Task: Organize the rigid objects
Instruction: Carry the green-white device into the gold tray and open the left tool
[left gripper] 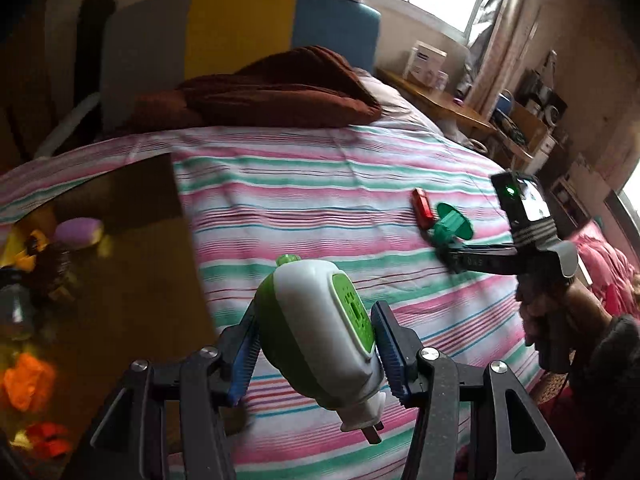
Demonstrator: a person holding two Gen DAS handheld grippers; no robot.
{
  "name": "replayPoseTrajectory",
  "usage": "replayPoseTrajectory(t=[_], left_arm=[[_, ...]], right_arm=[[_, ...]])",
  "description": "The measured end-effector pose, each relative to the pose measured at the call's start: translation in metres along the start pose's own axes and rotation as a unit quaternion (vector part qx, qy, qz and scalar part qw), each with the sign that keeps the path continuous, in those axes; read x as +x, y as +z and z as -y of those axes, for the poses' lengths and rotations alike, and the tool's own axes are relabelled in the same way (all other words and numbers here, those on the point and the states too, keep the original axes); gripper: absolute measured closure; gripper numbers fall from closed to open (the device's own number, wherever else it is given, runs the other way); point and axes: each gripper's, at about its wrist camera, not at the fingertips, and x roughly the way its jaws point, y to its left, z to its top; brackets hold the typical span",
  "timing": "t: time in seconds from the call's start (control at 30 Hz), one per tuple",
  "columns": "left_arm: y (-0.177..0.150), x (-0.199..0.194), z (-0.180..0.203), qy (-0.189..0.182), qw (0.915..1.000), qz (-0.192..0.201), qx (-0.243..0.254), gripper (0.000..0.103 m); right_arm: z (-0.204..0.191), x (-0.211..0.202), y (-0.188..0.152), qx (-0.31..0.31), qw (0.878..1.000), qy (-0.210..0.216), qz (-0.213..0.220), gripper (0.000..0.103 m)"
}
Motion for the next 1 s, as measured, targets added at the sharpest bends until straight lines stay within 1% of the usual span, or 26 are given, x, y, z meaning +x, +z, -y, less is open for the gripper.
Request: replayPoseTrajectory(t=[0.1,0.23,0.37,0.43,0.53,0.67,0.77,0.83,0.9,1.0], left_arm=[[-0.004,-0.011,-0.025,0.022,0.9996,0.003,-0.018,0.049],[-0.013,-0.027,-0.071,0.06,0.9967,0.007,-0.053,0.049],[-0.025,-0.038,-0.119,0.097,0.9909,0.003,-0.093,0.049],[-0.031,-0.041,-0.14,0.109,0.9874,0.0,-0.115,0.049],[-0.036,-0.04,-0.163,0.124,0.9833,-0.006,-0.133,0.049],[-0.033,-0.031,-0.179,0.136,0.9814,-0.019,-0.134,0.049],[-0.028,-0.024,-0.184,0.132,0.9833,-0.018,-0.124,0.048],[-0.021,-0.014,-0.192,0.152,0.9807,-0.027,-0.12,0.048],[-0.018,-0.006,-0.199,0.155,0.9801,-0.031,-0.12,0.048],[-0.013,0.003,-0.21,0.171,0.9765,-0.035,-0.127,0.046]], right_arm=[[-0.005,-0.001,-0.002,-0.006,1.0,-0.003,0.005,0.069],[-0.007,-0.008,-0.003,-0.014,1.0,-0.009,0.01,0.069],[-0.005,-0.009,-0.004,-0.016,1.0,-0.01,0.01,0.069],[-0.007,-0.01,-0.006,-0.018,1.0,-0.011,0.011,0.069],[-0.007,-0.009,-0.005,-0.019,1.0,-0.011,0.012,0.069],[-0.007,-0.01,-0.005,-0.019,1.0,-0.011,0.012,0.069],[-0.007,-0.01,-0.005,-0.02,1.0,-0.011,0.013,0.069],[-0.005,-0.008,-0.003,-0.02,1.0,-0.01,0.013,0.069],[-0.005,-0.008,-0.003,-0.021,1.0,-0.01,0.014,0.069],[-0.006,-0.008,-0.003,-0.021,1.0,-0.011,0.014,0.069]])
